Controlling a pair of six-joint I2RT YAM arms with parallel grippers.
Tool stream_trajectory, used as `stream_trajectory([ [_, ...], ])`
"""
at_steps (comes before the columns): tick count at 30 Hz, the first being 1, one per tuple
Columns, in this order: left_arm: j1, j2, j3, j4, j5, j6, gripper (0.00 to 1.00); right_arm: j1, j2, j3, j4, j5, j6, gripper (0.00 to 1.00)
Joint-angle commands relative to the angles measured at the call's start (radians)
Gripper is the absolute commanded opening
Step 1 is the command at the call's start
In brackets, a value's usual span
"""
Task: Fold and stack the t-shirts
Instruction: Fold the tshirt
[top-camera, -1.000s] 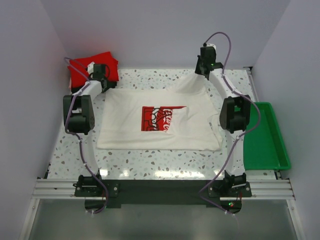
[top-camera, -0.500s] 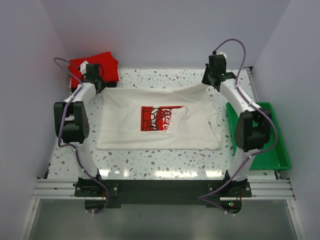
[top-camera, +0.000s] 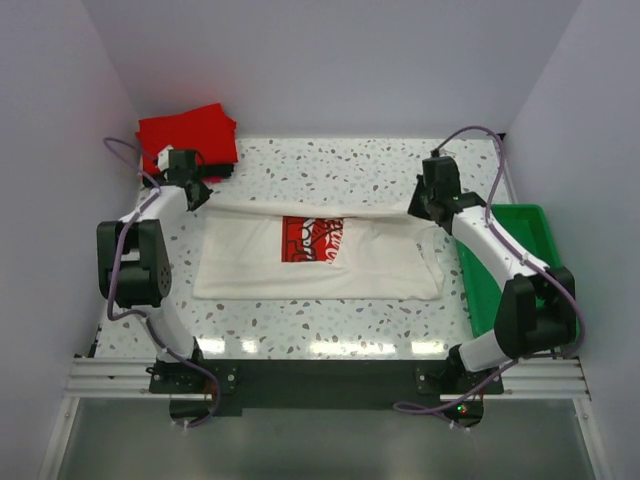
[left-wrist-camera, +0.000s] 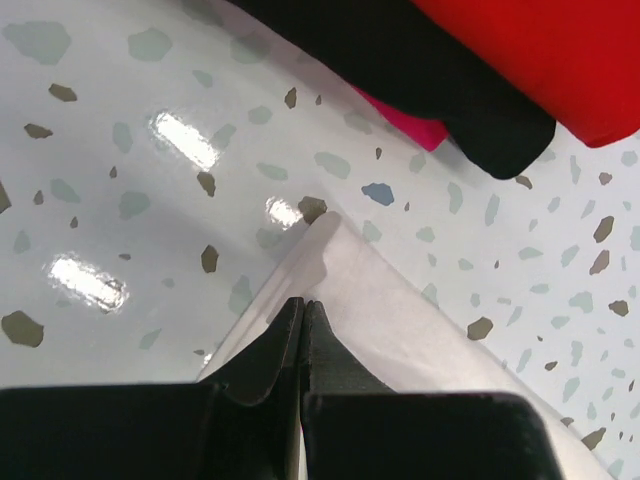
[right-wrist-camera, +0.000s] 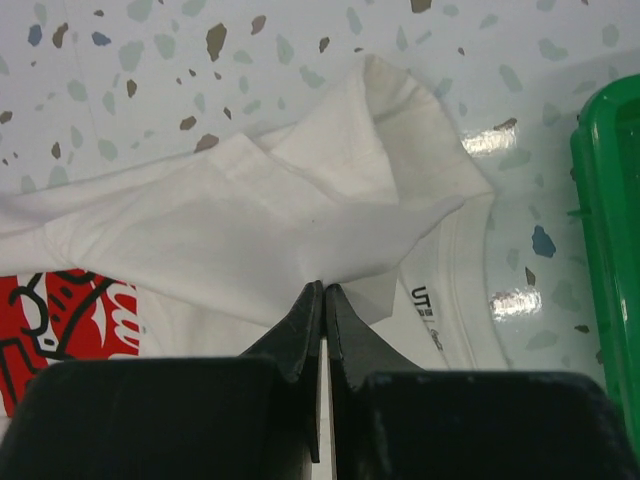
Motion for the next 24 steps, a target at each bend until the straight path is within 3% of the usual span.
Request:
stream_trajectory([
  [1, 0.011, -0.108, -0.054, 0.046, -0.001, 0.006, 0.00, 0.000, -0.088, -0.054, 0.021, 0.010, 0.032, 0.00],
  [24, 0.012, -0.293, -0.309, 0.055, 0.003, -0.048, 0.00, 0.014, -0.294, -0.339, 0.021, -0.094, 0.078, 0.00],
])
